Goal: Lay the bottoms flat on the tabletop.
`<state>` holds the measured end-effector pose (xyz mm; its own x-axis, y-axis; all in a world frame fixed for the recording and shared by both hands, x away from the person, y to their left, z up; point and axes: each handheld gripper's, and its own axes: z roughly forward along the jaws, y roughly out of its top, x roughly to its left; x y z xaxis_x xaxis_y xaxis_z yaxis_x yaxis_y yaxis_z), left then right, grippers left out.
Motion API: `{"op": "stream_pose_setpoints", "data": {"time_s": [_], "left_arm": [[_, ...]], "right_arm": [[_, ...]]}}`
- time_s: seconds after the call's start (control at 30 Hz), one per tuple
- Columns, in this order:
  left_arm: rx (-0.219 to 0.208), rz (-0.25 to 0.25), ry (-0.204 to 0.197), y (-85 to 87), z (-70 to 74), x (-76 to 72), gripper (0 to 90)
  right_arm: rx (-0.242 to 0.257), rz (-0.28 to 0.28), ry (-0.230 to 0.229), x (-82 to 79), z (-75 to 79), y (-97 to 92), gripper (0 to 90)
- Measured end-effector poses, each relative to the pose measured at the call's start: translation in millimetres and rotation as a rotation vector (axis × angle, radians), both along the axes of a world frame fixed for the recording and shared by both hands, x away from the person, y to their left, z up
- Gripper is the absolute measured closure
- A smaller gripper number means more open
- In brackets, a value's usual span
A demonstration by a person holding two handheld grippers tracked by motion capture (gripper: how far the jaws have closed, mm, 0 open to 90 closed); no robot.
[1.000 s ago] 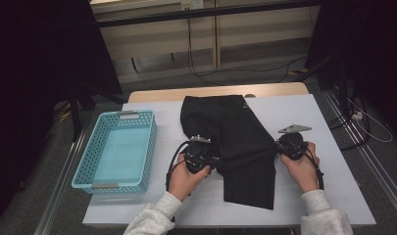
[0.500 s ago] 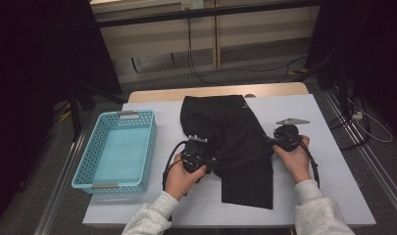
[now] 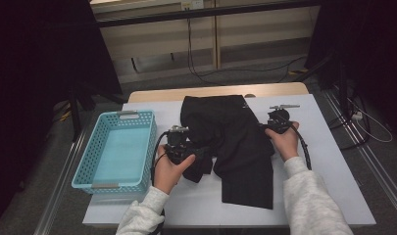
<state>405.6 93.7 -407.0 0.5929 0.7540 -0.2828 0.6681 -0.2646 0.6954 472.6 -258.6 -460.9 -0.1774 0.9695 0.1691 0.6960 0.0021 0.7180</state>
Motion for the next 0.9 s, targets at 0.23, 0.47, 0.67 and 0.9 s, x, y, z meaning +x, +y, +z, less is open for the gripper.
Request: {"op": "stream_pose_setpoints", "data": {"time_s": [0.23, 0.47, 0.67, 0.9], "left_arm": [[-0.005, 0.020, 0.013, 4.2, -2.3, 2.2, 20.2], [-0.022, 0.023, 0.000, 10.8, 4.7, 3.3, 20.2], [-0.032, 0.043, 0.010, 16.4, 4.8, 6.1, 20.2], [-0.022, 0.041, 0.013, 15.0, 4.9, 4.4, 20.2]], "right_arm": [[-0.096, 0.074, 0.005, 16.9, 1.5, 23.8, 77.6], [-0.231, 0.086, -0.099, 18.4, 10.9, 39.2, 89.5], [-0.435, 0.419, -0.260, -13.2, 22.1, 102.2, 88.8], [-0.366, 0.544, -0.145, -32.6, 6.1, 132.8, 65.3]]}}
